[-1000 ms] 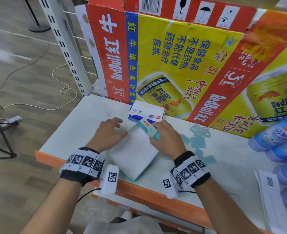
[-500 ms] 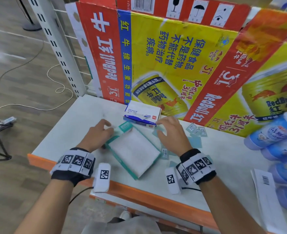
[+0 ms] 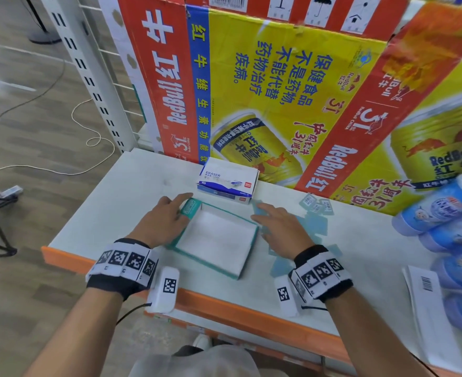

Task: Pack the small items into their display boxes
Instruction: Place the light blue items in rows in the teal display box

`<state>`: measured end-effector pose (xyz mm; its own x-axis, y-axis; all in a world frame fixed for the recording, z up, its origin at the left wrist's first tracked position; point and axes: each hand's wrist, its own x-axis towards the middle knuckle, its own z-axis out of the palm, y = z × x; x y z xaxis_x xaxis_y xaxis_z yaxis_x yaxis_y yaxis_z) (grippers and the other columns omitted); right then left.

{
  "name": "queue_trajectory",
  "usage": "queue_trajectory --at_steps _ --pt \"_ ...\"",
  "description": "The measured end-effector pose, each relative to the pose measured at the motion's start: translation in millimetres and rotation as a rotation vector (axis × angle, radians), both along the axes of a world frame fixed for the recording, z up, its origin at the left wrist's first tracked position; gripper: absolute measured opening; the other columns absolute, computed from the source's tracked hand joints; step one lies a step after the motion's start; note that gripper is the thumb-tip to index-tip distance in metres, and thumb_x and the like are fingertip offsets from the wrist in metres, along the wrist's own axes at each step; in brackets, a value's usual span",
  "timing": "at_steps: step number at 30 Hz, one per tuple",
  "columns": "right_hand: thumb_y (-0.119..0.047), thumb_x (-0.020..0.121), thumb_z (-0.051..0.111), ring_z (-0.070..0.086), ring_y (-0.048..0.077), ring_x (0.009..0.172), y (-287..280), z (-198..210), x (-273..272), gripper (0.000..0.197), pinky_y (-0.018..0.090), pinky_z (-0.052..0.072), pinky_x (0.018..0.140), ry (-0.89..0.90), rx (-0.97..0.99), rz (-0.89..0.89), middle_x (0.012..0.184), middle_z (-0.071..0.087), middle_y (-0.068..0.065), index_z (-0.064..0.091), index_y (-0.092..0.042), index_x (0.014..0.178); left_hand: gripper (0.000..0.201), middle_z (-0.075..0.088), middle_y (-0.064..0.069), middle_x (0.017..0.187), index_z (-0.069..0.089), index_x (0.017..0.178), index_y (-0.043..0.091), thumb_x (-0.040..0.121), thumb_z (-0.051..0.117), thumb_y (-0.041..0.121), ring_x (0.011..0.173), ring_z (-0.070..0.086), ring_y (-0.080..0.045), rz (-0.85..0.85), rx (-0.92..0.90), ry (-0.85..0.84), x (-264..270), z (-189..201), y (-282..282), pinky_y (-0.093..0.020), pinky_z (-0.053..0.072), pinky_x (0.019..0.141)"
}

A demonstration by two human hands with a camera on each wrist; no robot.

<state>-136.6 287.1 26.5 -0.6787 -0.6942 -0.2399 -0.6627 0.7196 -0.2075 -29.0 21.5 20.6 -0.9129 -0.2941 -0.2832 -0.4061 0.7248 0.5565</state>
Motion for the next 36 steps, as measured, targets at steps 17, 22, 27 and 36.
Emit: queue_trajectory --at_steps 17,22,27,36 --pt "-0.02 0.084 0.065 0.042 0.022 0.116 58 1 1 0.029 0.036 0.034 0.101 0.044 -0.073 -0.269 0.125 0.044 0.001 0.062 -0.021 0.112 0.05 0.042 0.001 0.121 0.041 0.134 0.026 0.086 0.055 0.026 0.096 0.053 -0.018 -0.153 0.101 0.077 -24 -5 51 -0.032 0.049 0.084" --pt "-0.026 0.088 0.061 0.044 0.022 0.112 68 1 1 0.028 0.035 0.034 0.093 0.06 0.006 -0.328 0.118 0.051 0.002 0.055 -0.022 0.115 0.05 0.044 0.006 0.118 0.042 0.135 0.027 0.088 0.056 0.024 0.086 0.054 -0.008 -0.179 0.178 0.116 -24 -11 55 -0.016 0.043 0.068" --pt "-0.019 0.087 0.062 0.047 0.013 0.087 73 11 5 0.016 0.024 0.035 0.075 -0.067 -0.33 -0.457 0.095 0.051 -0.003 0.052 -0.016 0.099 0.049 0.045 0.005 0.123 0.035 0.137 0.03 0.093 0.056 0.031 0.094 0.057 -0.012 -0.153 0.32 0.112 -21 -19 57 -0.017 0.047 0.07" --pt "-0.009 0.09 0.055 0.048 0.001 0.068 45 40 22 0.013 0.004 0.036 0.067 0.003 -0.632 -0.43 0.085 0.046 -0.013 0.064 -0.015 0.097 0.052 0.049 0.003 0.133 0.029 0.141 0.03 0.096 0.053 0.026 0.091 0.061 -0.004 -0.117 0.44 0.148 -11 -24 49 -0.006 0.045 0.061"
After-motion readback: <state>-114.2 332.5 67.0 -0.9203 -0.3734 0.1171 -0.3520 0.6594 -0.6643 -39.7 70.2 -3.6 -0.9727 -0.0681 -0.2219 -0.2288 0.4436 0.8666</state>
